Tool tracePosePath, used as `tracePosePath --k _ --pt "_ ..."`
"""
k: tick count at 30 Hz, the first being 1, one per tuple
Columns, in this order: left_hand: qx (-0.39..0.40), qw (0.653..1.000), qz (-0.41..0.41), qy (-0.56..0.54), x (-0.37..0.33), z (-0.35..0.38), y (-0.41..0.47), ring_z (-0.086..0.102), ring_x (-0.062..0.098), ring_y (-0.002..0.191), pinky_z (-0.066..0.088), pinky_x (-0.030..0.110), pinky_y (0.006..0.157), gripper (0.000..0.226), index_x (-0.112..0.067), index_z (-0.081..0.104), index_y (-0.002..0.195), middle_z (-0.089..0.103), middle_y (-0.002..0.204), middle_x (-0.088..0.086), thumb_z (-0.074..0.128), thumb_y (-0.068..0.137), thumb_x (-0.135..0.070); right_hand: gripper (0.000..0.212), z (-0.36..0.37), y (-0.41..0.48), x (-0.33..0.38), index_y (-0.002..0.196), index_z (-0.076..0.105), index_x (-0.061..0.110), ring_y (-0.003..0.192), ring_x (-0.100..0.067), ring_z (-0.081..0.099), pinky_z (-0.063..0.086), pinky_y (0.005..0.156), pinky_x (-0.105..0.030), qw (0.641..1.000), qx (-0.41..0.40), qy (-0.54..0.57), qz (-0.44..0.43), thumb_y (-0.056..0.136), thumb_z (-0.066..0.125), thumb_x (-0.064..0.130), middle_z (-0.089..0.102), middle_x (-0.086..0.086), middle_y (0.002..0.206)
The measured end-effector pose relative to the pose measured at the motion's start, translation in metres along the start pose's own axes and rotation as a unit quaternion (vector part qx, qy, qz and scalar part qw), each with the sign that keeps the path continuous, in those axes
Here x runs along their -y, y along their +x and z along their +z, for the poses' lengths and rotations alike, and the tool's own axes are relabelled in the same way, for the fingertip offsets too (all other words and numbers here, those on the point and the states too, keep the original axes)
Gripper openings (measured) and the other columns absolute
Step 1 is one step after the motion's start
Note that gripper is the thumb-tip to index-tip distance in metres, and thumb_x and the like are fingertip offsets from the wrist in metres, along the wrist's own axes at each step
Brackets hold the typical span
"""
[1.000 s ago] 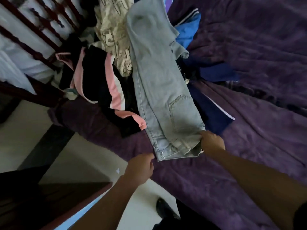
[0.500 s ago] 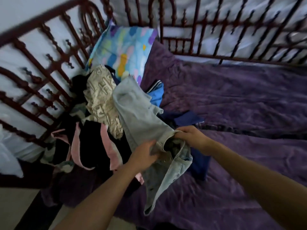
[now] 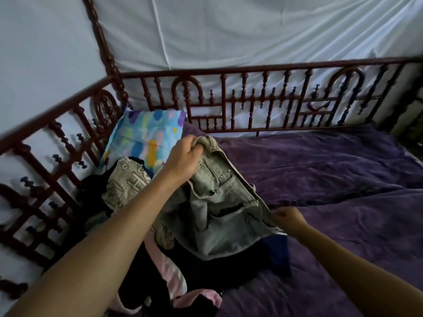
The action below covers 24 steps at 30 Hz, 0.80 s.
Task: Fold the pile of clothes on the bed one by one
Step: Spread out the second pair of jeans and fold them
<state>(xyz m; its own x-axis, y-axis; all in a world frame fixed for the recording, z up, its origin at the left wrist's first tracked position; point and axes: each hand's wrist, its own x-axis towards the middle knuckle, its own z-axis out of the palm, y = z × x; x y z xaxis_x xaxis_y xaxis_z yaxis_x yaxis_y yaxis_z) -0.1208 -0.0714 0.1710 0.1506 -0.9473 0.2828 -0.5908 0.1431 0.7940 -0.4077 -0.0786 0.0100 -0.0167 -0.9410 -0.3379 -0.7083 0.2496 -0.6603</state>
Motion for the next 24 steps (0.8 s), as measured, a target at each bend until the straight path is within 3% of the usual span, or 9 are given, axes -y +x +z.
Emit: tracePosePath --k 3,5,7,12,13,15,18,21,24 --pt "-0.039 0.999 0.027 0.026 -0.012 -0.045 0.018 0.043 0.014 0.058 0.032 0.034 0.055 0.029 -0.019 0.040 0.061 0.042 0.058 -0.006 0.053 0.083 -0.032 0.023 -0.042 -0.010 -0.020 0.069 0.062 -0.003 0.055 -0.022 0.059 0.045 0.044 -0.016 0.983 -0.054 0.164 0.062 0.089 0.053 -0.008 0.066 -0.015 0.065" --pt "-0.037 0.998 0.044 0.023 -0.019 -0.068 0.026 0.043 0.009 0.055 0.033 0.033 0.055 0.028 -0.019 0.047 0.062 0.044 0.054 -0.009 0.055 0.078 -0.040 0.021 -0.075 -0.008 -0.023 0.072 0.060 0.002 0.067 -0.026 0.058 0.047 0.054 -0.024 0.981 -0.113 0.151 0.044 0.092 0.054 0.001 0.066 -0.030 0.088" --pt "-0.002 0.997 0.074 0.007 -0.029 -0.081 0.028 0.039 0.000 0.048 0.032 0.030 0.055 0.026 -0.028 0.051 0.060 0.045 0.049 -0.015 0.060 0.083 -0.036 0.009 -0.095 -0.009 -0.004 0.082 0.062 0.008 0.082 -0.030 0.061 0.050 0.073 -0.040 0.988 -0.105 0.113 -0.005 0.088 0.066 0.012 0.066 -0.028 0.100" --pt "0.027 0.987 0.158 0.021 -0.074 -0.092 0.027 0.048 0.003 0.059 0.039 0.022 0.060 0.015 -0.013 0.064 0.083 0.054 0.067 -0.006 0.057 0.093 -0.022 0.098 -0.047 -0.029 0.091 0.141 0.037 0.032 0.116 -0.012 0.050 0.046 0.099 -0.037 0.979 0.055 -0.010 -0.195 0.058 0.087 0.046 0.049 0.010 0.128" --pt "0.017 0.985 0.170 0.018 -0.084 -0.096 0.026 0.045 0.000 0.056 0.036 0.019 0.056 0.017 -0.013 0.062 0.080 0.051 0.064 -0.007 0.057 0.094 -0.021 0.095 -0.029 -0.030 0.106 0.141 0.037 0.034 0.115 -0.012 0.051 0.046 0.097 -0.033 0.972 0.063 -0.035 -0.223 0.060 0.086 0.043 0.051 0.011 0.126" --pt "-0.012 0.981 0.192 0.034 -0.098 -0.111 0.024 0.041 0.002 0.053 0.034 0.024 0.056 0.026 -0.011 0.054 0.072 0.045 0.060 -0.006 0.057 0.093 -0.026 0.059 -0.004 -0.030 0.124 0.125 0.056 0.024 0.105 -0.019 0.061 0.049 0.085 -0.030 0.966 0.035 -0.081 -0.243 0.071 0.080 0.032 0.063 0.005 0.110" --pt "0.002 0.976 0.178 0.125 -0.101 -0.144 0.019 0.053 0.014 0.065 0.041 0.033 0.063 0.052 -0.016 0.052 0.086 0.057 0.072 -0.002 0.058 0.077 -0.068 0.018 -0.014 -0.025 0.136 0.091 0.070 0.006 0.085 -0.026 0.066 0.051 0.073 -0.035 0.975 -0.020 -0.077 -0.207 0.082 0.068 0.022 0.069 -0.008 0.088" --pt "0.021 0.911 0.155 0.382 -0.089 -0.171 0.012 0.063 0.024 0.088 0.046 0.035 0.073 0.097 -0.036 0.038 0.115 0.066 0.102 -0.005 0.055 0.040 -0.096 0.017 -0.074 -0.029 0.148 0.076 0.069 0.003 0.067 -0.020 0.058 0.047 0.060 -0.032 0.975 -0.062 -0.043 -0.209 0.086 0.065 0.016 0.063 -0.007 0.069" --pt "-0.019 0.883 0.170 0.438 -0.080 -0.185 0.023 0.063 0.031 0.100 0.048 0.037 0.077 0.094 -0.029 0.037 0.125 0.066 0.114 0.004 0.076 0.051 -0.072 0.024 -0.146 -0.060 0.175 0.061 0.064 0.014 0.051 -0.007 0.050 0.037 0.044 -0.019 0.956 -0.097 -0.053 -0.270 0.085 0.068 0.015 0.054 0.005 0.053"
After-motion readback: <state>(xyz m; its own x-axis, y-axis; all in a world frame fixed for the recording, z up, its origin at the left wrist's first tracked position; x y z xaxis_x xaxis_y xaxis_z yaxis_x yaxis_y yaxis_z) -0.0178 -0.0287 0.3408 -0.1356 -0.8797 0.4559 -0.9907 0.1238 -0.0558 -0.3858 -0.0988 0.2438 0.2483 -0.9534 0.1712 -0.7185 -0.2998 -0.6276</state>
